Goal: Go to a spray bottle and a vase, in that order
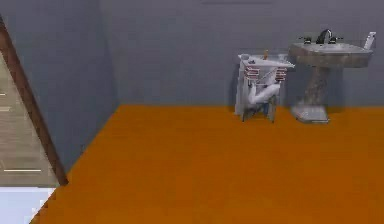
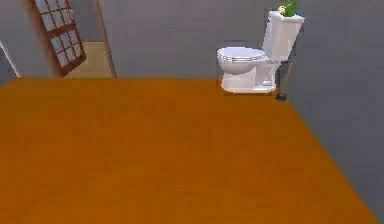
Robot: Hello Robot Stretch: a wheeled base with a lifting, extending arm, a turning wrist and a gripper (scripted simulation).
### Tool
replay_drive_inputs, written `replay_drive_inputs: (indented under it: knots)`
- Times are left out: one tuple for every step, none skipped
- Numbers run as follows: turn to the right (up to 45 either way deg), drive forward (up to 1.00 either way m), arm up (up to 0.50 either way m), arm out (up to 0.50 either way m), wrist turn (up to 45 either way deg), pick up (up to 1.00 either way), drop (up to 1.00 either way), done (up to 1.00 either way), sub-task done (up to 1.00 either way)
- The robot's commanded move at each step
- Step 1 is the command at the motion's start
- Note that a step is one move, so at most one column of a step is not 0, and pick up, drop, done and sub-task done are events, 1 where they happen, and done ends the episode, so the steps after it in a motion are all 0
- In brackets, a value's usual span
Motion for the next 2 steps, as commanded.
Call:
replay_drive_inputs:
  knots:
    - [45.0, 0.00, 0.00, 0.00, 0.0, 0.00, 0.00, 0.00, 0.00]
    - [24.0, 0.00, 0.00, 0.00, 0.0, 0.00, 0.00, 0.00, 0.00]
